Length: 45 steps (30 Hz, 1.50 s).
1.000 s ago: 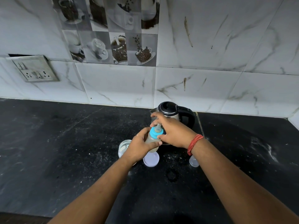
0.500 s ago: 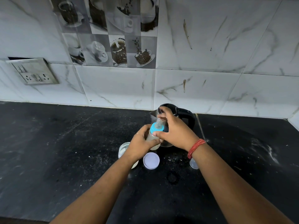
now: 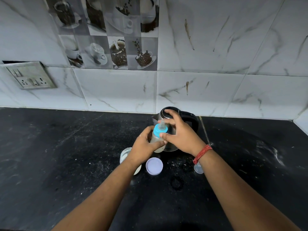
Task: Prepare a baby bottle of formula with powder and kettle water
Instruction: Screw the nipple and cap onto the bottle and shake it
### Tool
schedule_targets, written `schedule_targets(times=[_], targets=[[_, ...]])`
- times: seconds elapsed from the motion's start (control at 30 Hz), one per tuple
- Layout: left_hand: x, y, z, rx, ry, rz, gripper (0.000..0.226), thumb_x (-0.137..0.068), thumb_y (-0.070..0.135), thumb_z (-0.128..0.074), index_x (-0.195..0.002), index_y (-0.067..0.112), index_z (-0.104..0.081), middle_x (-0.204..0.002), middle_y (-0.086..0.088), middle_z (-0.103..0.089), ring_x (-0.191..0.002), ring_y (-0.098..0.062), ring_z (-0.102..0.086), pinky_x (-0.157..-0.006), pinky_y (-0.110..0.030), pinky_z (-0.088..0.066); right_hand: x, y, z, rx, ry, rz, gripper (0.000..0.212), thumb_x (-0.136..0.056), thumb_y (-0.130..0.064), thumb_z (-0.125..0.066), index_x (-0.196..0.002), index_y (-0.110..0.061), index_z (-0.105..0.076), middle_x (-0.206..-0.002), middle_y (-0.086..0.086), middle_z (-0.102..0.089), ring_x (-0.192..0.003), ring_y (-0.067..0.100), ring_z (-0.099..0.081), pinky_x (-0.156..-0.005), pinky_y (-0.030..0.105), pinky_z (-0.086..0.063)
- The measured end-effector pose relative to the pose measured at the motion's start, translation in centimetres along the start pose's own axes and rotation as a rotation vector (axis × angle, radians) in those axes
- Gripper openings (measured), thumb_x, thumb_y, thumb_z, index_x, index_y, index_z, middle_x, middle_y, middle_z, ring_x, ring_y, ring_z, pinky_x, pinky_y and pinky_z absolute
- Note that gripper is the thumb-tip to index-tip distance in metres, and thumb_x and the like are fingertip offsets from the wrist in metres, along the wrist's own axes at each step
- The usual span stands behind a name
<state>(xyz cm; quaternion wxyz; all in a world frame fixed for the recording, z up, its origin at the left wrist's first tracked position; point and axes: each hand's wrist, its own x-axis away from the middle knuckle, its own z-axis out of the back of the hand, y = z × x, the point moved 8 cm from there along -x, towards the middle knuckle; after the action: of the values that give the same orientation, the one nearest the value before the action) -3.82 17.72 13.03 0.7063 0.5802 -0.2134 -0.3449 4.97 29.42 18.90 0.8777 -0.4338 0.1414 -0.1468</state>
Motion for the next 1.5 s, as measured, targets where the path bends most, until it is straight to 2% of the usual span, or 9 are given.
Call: schedule_targets(times=[0.27, 0.4, 0.5, 0.67, 0.83, 1.03, 1.13, 1.3, 1.5], targets=[[0.0, 0.5, -0.8, -0.017, -0.010, -0.009, 0.047, -0.082, 0.026, -0.086, -0.123, 0.035, -0.063, -0.107, 0.022, -0.071, -0.096, 0.002, -0.066, -0.078, -0.012, -0.051, 0.4, -0.2, 0.4, 0.149, 0.284, -0.029, 0.088, -0.069, -0.054, -0.086, -0.141, -0.024, -0.044, -0.114, -0.013, -0.057, -0.116, 0.009, -0.050, -0.096, 0.027, -0.046], [-0.1, 0.8, -0.2, -0.010, -0.004, -0.014, 0.054, -0.080, 0.030, -0.088, -0.128, 0.028, -0.062, -0.113, 0.014, -0.072, -0.102, 0.002, -0.066, -0.084, -0.011, -0.051, 0.1, 1.2, 0.3, -0.142, 0.042, -0.027, 0.083, -0.083, -0.016, -0.082, -0.150, -0.026, -0.034, -0.136, -0.016, -0.061, -0.130, 0.003, -0.052, -0.113, 0.029, -0.041], [-0.2, 0.8, 0.0, -0.024, -0.005, -0.010, 0.055, -0.081, 0.031, -0.087, -0.129, 0.030, -0.060, -0.115, 0.015, -0.071, -0.104, 0.002, -0.066, -0.086, -0.013, -0.053, 0.2, 1.4, 0.6, -0.129, 0.070, -0.033, 0.081, -0.081, -0.008, -0.080, -0.145, -0.031, -0.036, -0.124, -0.014, -0.067, -0.130, 0.011, -0.053, -0.116, 0.041, -0.039], [-0.1, 1.1, -0.4, -0.064, 0.001, -0.025, 0.051, -0.084, 0.030, -0.085, -0.128, 0.034, -0.061, -0.111, 0.026, -0.069, -0.103, 0.006, -0.064, -0.080, -0.007, -0.048, 0.4, 0.8, 0.1, -0.086, 0.205, -0.030, 0.082, -0.076, -0.021, -0.087, -0.141, -0.036, -0.038, -0.111, -0.012, -0.055, -0.112, 0.011, -0.055, -0.102, 0.031, -0.048], [-0.2, 1.3, -0.1, -0.028, -0.026, -0.027, 0.052, -0.080, 0.030, -0.088, -0.126, 0.031, -0.063, -0.111, 0.022, -0.071, -0.102, 0.003, -0.066, -0.085, -0.012, -0.051, 0.0, 0.9, 0.1, -0.279, -0.074, -0.020, 0.083, -0.084, -0.003, -0.079, -0.151, -0.026, -0.035, -0.134, -0.010, -0.065, -0.129, 0.007, -0.056, -0.110, 0.029, -0.044], [-0.1, 1.7, -0.6, -0.039, 0.009, -0.042, 0.048, -0.083, 0.030, -0.084, -0.126, 0.035, -0.062, -0.111, 0.022, -0.071, -0.100, 0.001, -0.067, -0.081, -0.012, -0.050, 0.7, 0.6, -0.3, -0.251, 0.286, -0.071, 0.069, -0.075, -0.017, -0.088, -0.128, -0.038, -0.049, -0.110, -0.017, -0.060, -0.110, 0.000, -0.060, -0.096, 0.020, -0.048], [-0.1, 1.9, -0.3, -0.038, -0.009, -0.039, 0.049, -0.084, 0.028, -0.084, -0.128, 0.036, -0.061, -0.113, 0.022, -0.071, -0.104, 0.000, -0.066, -0.087, -0.017, -0.051, 0.3, 0.2, -0.5, -0.263, 0.133, -0.033, 0.070, -0.082, -0.014, -0.083, -0.136, -0.037, -0.045, -0.123, -0.018, -0.060, -0.117, -0.006, -0.057, -0.102, 0.018, -0.045], [0.2, 2.5, -0.8, 0.133, -0.192, 0.000, 0.049, -0.086, 0.014, -0.083, -0.130, 0.024, -0.065, -0.117, 0.004, -0.075, -0.112, -0.017, -0.070, -0.098, -0.034, -0.058, 0.5, -0.2, -0.4, -0.474, -0.197, 0.013, 0.065, -0.091, 0.004, -0.069, -0.145, -0.019, -0.043, -0.141, 0.008, -0.062, -0.133, 0.018, -0.057, -0.108, 0.034, -0.048], [0.0, 2.7, -0.4, -0.033, -0.030, -0.072, 0.056, -0.085, 0.019, -0.084, -0.136, 0.026, -0.061, -0.113, 0.014, -0.074, -0.104, 0.004, -0.067, -0.088, -0.010, -0.049, 0.7, 0.5, -0.4, -0.566, 0.134, -0.049, 0.050, -0.085, 0.006, -0.074, -0.119, -0.027, -0.058, -0.125, 0.000, -0.072, -0.122, 0.020, -0.064, -0.098, 0.035, -0.055]])
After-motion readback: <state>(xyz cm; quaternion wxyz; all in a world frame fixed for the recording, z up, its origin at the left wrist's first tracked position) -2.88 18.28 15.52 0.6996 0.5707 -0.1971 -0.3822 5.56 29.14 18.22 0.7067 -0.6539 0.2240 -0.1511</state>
